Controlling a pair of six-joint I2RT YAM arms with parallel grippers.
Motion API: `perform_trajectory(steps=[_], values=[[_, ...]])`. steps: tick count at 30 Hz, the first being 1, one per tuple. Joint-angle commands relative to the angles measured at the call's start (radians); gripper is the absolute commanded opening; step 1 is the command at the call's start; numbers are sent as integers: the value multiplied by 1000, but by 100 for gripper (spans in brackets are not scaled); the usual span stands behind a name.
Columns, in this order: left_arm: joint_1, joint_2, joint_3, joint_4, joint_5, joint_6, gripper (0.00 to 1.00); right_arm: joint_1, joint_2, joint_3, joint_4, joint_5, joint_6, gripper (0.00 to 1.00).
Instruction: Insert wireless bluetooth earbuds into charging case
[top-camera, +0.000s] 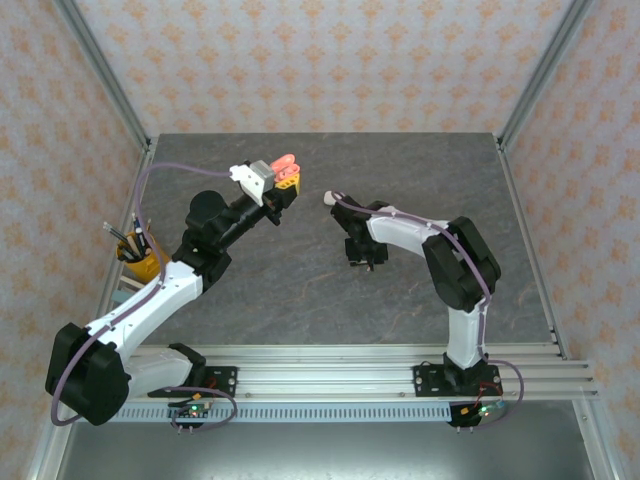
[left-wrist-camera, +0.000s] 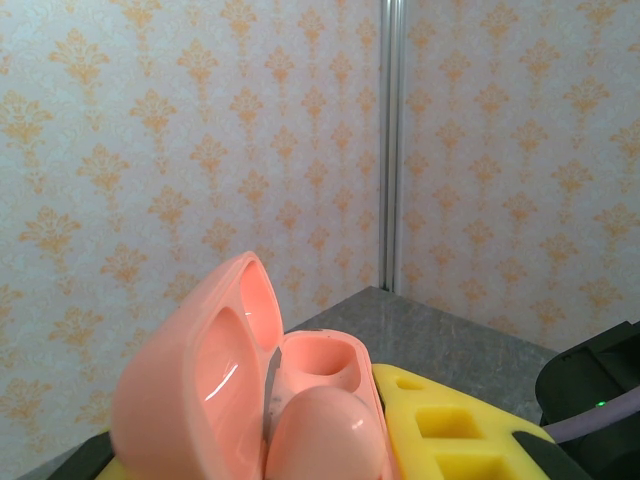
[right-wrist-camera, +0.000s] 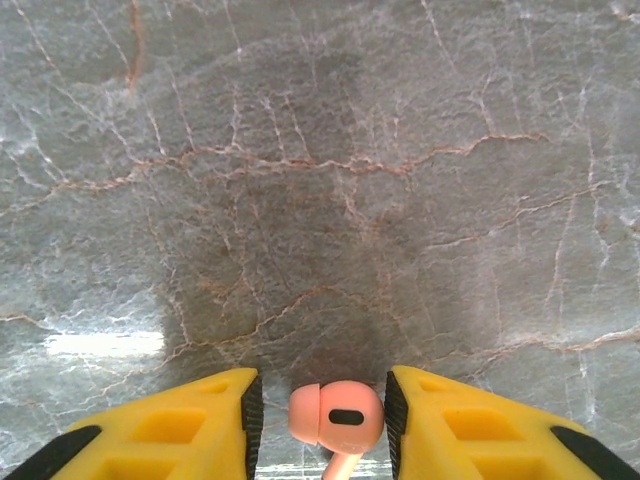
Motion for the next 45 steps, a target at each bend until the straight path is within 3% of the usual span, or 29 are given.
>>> perform_trajectory(steps=[1,45], values=[[-13,-1,15,23,11,-3,0,-13,-9,-40,-35,60,16,39],[-23,19,35,19,10,1,0,-34,-81,-70,-35,44,13,25]])
